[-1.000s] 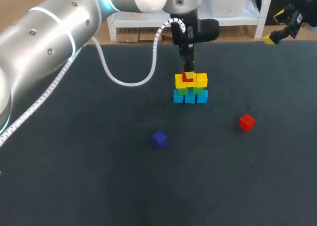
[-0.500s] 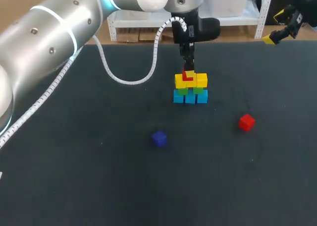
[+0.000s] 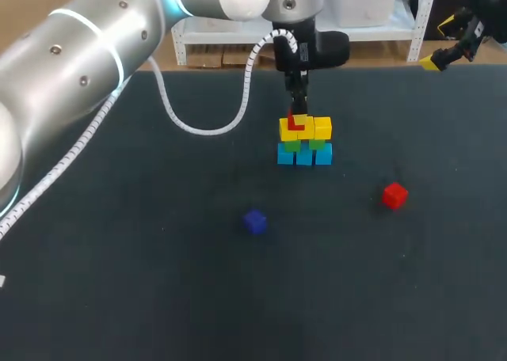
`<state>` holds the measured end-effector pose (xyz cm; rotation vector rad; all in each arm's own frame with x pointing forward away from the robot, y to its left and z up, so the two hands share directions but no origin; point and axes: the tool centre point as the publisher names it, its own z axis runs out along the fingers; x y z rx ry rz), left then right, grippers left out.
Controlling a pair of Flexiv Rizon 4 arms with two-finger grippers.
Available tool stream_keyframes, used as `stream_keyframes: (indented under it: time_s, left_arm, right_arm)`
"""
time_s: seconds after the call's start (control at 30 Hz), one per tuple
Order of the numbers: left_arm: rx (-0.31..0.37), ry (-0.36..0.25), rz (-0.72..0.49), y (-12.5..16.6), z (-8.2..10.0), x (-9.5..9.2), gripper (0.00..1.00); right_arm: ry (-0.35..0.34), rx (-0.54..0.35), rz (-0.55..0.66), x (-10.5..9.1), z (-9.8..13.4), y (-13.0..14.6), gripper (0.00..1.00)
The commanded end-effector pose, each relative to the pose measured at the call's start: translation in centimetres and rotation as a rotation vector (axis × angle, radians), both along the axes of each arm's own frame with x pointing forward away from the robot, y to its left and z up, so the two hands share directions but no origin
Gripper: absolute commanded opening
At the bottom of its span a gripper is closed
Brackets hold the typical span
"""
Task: Place the blue cubes, place green cubes on the blue cubes, place the yellow cubes on the green cubes, then place the red cubes on the yellow cubes, and place purple cube on the red cubes.
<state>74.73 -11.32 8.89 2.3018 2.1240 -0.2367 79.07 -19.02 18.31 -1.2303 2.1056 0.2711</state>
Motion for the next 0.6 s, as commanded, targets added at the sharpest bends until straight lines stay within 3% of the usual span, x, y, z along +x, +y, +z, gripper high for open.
stream_keyframes:
  time_s: [0.03,0.17,0.6]
  left_arm:
    - [0.051,-0.007,-0.015,-0.57,0.51,0.3,0.0]
    - [0.075,-0.008,-0.031,-0.81,0.53,0.29,0.0]
    - [0.057,0.002,-0.027,-0.85,0.2,0.61,0.0]
  right_arm:
    - [0.0,0.004,0.004,0.01,-0.01,-0.1,1.0]
    - [0.0,0.004,0.004,0.01,-0.01,-0.1,1.0]
    - [0.0,0.004,0.004,0.01,-0.01,-0.1,1.0]
